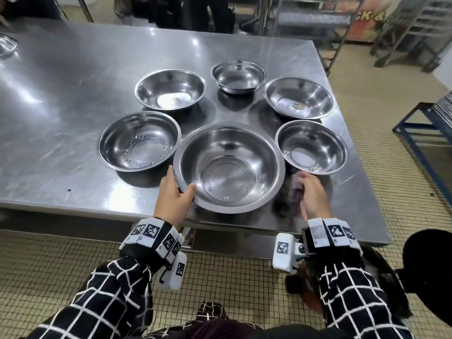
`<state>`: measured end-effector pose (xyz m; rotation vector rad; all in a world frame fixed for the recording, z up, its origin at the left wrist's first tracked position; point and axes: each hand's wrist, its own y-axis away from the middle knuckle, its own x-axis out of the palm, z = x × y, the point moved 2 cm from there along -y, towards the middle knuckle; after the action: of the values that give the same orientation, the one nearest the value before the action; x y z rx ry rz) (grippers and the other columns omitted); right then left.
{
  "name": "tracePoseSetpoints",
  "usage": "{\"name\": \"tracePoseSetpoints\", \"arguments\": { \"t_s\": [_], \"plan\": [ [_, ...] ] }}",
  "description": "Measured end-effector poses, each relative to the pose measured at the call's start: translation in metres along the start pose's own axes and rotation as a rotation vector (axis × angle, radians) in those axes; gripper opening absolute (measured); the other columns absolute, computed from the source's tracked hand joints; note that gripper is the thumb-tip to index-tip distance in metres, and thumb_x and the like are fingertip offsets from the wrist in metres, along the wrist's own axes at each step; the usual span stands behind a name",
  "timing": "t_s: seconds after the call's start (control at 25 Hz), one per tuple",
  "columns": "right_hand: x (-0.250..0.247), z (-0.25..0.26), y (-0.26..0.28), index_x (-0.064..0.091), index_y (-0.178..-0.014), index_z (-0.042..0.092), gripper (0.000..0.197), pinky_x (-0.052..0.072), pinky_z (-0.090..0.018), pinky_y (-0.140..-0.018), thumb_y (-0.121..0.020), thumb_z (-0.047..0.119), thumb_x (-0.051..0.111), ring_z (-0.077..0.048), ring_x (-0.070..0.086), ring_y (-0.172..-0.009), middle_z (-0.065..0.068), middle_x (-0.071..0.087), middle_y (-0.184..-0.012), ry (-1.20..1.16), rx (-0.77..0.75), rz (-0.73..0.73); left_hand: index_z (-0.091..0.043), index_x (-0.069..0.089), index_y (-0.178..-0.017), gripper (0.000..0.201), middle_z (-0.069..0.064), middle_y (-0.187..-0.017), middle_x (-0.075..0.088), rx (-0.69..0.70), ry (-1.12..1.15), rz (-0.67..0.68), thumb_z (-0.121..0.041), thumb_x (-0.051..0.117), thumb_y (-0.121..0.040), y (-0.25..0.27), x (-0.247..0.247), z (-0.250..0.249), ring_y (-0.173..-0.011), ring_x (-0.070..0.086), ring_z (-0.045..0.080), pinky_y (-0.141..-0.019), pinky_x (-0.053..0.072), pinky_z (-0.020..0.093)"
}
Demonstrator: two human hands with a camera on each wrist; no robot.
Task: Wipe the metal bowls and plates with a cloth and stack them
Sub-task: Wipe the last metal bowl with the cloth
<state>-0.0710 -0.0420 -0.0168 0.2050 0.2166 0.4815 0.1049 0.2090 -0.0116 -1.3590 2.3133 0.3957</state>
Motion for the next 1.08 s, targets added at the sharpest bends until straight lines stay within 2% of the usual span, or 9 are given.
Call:
{"name": "tracePoseSetpoints", "arguments": {
  "t_s": [0.08, 0.12, 0.2, 0.28, 0.48, 0.72, 0.84, 0.96, 1.08],
  "plan": [
    [0.007, -0.004, 0.005, 0.061, -0.116, 0.039, 0.033, 0.033, -0.027, -0.105, -0.083, 0.043, 0.055, -0.007, 0.051, -0.111, 0.016, 0.059, -0.116, 0.101, -0.077, 0.077, -0.018, 0.033, -0.143, 0.057, 0.007, -0.133, 0.039, -0.029, -0.062, -0.003, -0.030, 0.056, -0.092, 0.001, 0.000, -0.001, -0.099, 0.048, 0.005, -0.096, 0.036, 0.025],
    [0.011, -0.002, 0.010, 0.053, -0.130, 0.035, 0.039, 0.023, -0.020, -0.106, -0.092, 0.041, 0.051, -0.003, 0.043, -0.117, 0.016, 0.051, -0.123, 0.190, -0.120, 0.083, -0.018, 0.028, -0.147, 0.061, 0.005, -0.135, 0.034, -0.049, -0.079, -0.004, -0.031, 0.054, -0.094, 0.002, -0.001, -0.002, -0.093, 0.047, 0.001, -0.092, 0.034, 0.021],
    [0.017, 0.001, 0.018, 0.045, -0.140, 0.022, 0.043, 0.022, -0.018, -0.100, -0.098, 0.033, 0.047, -0.007, 0.039, -0.117, 0.006, 0.044, -0.123, 0.354, -0.219, 0.046, -0.018, 0.021, -0.151, 0.066, 0.006, -0.135, 0.029, -0.061, -0.111, -0.010, -0.033, 0.052, -0.095, 0.004, -0.003, -0.002, -0.100, 0.049, 0.008, -0.094, 0.033, 0.021],
    [0.024, 0.007, 0.028, 0.045, -0.139, 0.023, 0.045, 0.026, -0.021, -0.096, -0.095, 0.029, 0.052, -0.009, 0.040, -0.115, 0.002, 0.045, -0.120, 0.445, -0.305, 0.009, -0.016, 0.022, -0.150, 0.066, 0.009, -0.134, 0.029, -0.051, -0.146, -0.028, -0.036, 0.051, -0.094, 0.001, -0.006, 0.000, -0.117, 0.044, 0.020, -0.105, 0.033, 0.027],
    [0.028, 0.015, 0.020, 0.051, -0.136, 0.018, 0.044, 0.040, -0.031, -0.095, -0.092, 0.026, 0.056, -0.019, 0.051, -0.101, -0.005, 0.054, -0.109, 0.495, -0.408, -0.103, -0.015, 0.026, -0.149, 0.066, 0.012, -0.133, 0.030, -0.014, -0.202, -0.061, -0.037, 0.053, -0.093, -0.003, -0.012, -0.007, -0.128, 0.034, 0.025, -0.111, 0.024, 0.031],
    [0.005, 0.069, -0.012, 0.055, -0.122, 0.024, 0.027, 0.045, -0.017, -0.076, -0.095, 0.022, 0.050, -0.010, 0.054, -0.082, 0.003, 0.056, -0.101, 0.346, -0.323, -0.105, -0.022, 0.022, -0.149, 0.065, 0.007, -0.131, 0.024, 0.023, -0.059, 0.006, -0.039, 0.052, -0.094, -0.045, -0.023, -0.063, -0.118, 0.046, 0.029, -0.114, 0.027, 0.037],
    [-0.019, 0.102, -0.064, 0.057, -0.113, 0.022, 0.022, 0.051, -0.023, -0.068, -0.092, 0.018, 0.050, -0.014, 0.056, -0.066, 0.002, 0.060, -0.087, 0.236, -0.226, -0.142, -0.023, 0.030, -0.147, 0.063, 0.006, -0.135, 0.030, -0.003, -0.074, 0.130, -0.042, 0.053, -0.091, -0.092, -0.002, -0.105, -0.117, 0.046, 0.020, -0.111, 0.031, 0.037],
    [-0.043, 0.122, -0.126, 0.056, -0.115, 0.024, 0.029, 0.049, -0.028, -0.056, -0.090, 0.011, 0.050, -0.015, 0.056, -0.059, 0.000, 0.061, -0.082, 0.215, -0.103, -0.154, -0.020, 0.036, -0.143, 0.061, 0.009, -0.128, 0.047, -0.062, -0.041, 0.271, -0.038, 0.056, -0.088, -0.147, 0.040, -0.139, -0.098, 0.058, 0.024, -0.089, 0.050, 0.038],
    [-0.059, 0.137, -0.197, 0.051, -0.130, 0.016, 0.042, 0.053, -0.035, -0.060, -0.089, 0.011, 0.050, -0.024, 0.061, -0.071, -0.009, 0.061, -0.103, 0.280, -0.001, -0.097, -0.015, 0.040, -0.137, 0.045, 0.005, -0.108, 0.054, -0.152, 0.056, 0.383, -0.026, 0.051, -0.095, -0.197, 0.089, -0.175, -0.074, 0.054, 0.016, -0.064, 0.047, 0.028]
  ]
}}
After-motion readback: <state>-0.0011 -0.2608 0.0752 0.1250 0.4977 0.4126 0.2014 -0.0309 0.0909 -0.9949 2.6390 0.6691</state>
